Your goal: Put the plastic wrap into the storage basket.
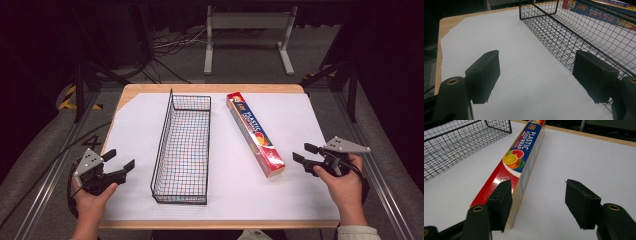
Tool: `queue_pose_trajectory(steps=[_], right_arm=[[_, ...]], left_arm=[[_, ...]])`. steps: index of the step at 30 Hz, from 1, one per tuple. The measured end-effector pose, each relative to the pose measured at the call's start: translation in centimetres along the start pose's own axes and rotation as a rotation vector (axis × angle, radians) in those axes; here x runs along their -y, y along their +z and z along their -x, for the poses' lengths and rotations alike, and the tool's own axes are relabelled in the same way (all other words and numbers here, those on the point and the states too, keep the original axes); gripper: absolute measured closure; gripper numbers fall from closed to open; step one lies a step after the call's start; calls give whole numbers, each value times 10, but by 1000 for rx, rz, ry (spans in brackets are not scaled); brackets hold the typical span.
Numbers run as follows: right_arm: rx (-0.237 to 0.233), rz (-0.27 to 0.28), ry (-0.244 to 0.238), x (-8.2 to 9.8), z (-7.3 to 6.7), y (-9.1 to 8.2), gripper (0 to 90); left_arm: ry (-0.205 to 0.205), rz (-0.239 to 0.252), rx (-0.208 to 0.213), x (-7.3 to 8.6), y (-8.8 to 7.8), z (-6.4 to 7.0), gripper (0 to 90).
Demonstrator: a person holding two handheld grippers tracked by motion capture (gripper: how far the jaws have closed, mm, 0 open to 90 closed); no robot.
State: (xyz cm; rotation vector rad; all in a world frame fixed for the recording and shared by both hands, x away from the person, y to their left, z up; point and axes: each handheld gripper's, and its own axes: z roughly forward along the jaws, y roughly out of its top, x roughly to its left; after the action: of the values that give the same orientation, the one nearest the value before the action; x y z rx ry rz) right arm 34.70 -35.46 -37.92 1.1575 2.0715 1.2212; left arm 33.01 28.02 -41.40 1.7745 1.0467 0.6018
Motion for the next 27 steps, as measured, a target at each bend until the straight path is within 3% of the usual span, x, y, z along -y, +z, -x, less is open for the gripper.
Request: queue_pose_trajectory(steps=[8,12,20,27], right_arm=[[-2,-5,-27,-32,-1,10,357],[-5,-7,-26,-40,0,14,343],[-12,-20,-69,-57,0,24,320],[-59,-38,-33,-71,-2,35,332]], left_arm=[[-3,0,-8,0,-1,-1,224],[-6,5,-9,1,-2,-1,224],[-7,-1,-3,1,-1,-1,224],[-1,-3,-6,2,0,-2,224]])
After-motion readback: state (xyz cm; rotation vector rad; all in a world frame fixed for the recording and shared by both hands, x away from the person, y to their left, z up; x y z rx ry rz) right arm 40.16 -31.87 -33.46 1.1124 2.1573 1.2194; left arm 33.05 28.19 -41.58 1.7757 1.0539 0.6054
